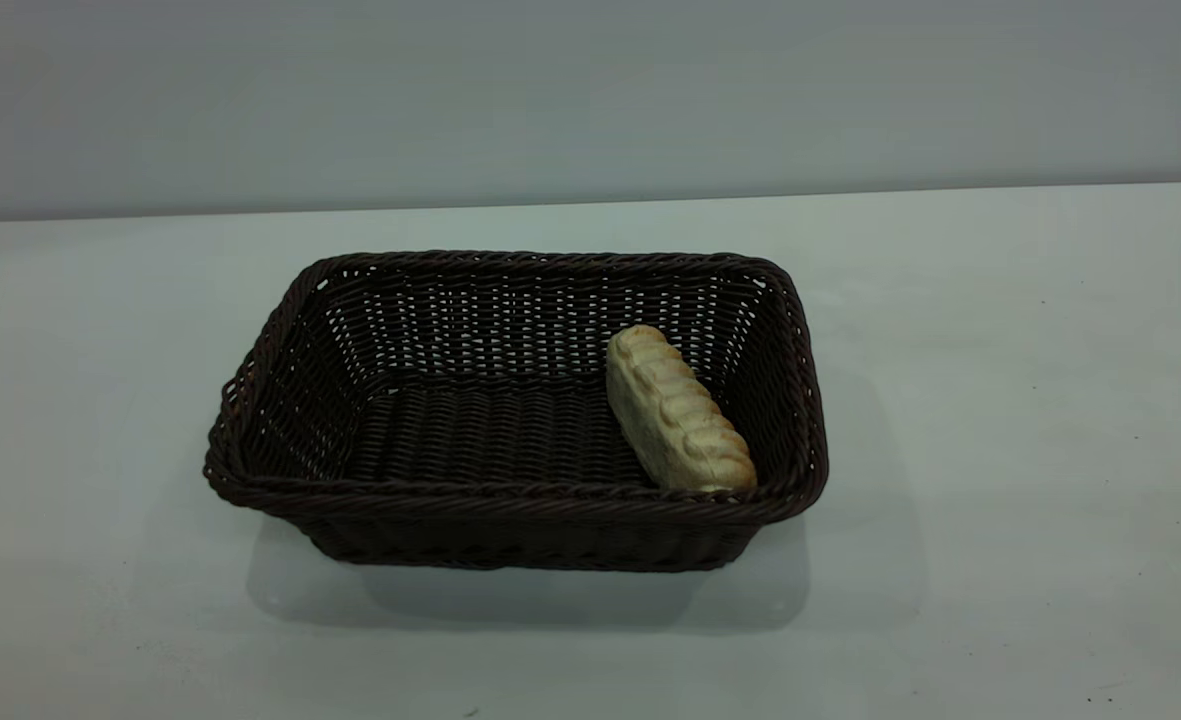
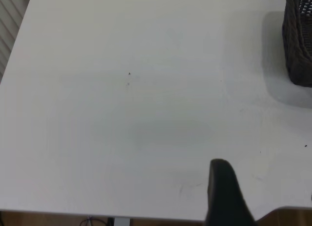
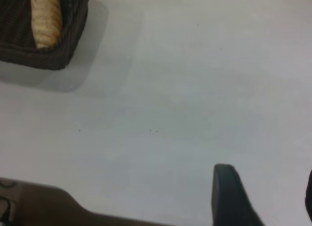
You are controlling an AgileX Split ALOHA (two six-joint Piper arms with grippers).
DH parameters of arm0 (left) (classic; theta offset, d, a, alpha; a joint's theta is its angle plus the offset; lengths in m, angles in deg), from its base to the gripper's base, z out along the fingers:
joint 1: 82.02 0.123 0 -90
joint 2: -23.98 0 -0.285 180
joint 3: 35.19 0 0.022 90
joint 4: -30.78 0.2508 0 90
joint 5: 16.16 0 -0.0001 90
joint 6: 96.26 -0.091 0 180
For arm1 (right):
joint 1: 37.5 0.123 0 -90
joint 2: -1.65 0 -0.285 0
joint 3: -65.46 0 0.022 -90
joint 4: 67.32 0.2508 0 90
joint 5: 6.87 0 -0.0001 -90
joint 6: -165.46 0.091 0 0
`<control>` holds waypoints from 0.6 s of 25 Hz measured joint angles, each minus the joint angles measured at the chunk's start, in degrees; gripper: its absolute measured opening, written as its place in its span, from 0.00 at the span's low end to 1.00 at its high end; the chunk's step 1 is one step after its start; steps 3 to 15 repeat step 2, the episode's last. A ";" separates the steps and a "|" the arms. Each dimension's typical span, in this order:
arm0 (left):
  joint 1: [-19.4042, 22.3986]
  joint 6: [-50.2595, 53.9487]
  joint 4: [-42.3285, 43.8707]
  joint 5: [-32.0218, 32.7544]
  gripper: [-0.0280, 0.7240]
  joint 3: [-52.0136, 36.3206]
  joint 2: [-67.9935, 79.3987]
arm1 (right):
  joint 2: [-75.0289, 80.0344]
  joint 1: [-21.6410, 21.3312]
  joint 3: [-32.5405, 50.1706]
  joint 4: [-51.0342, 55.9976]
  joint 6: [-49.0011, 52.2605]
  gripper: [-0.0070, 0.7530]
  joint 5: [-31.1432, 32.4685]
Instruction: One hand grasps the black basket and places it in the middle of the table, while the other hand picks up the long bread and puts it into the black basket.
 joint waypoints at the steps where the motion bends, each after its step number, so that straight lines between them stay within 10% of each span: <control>1: 0.00 0.00 0.00 0.00 0.69 0.00 0.00 | 0.00 0.00 0.00 0.00 0.00 0.47 0.00; 15: 0.00 0.00 0.00 0.00 0.69 0.00 0.00 | 0.00 0.00 0.00 0.00 0.00 0.47 0.00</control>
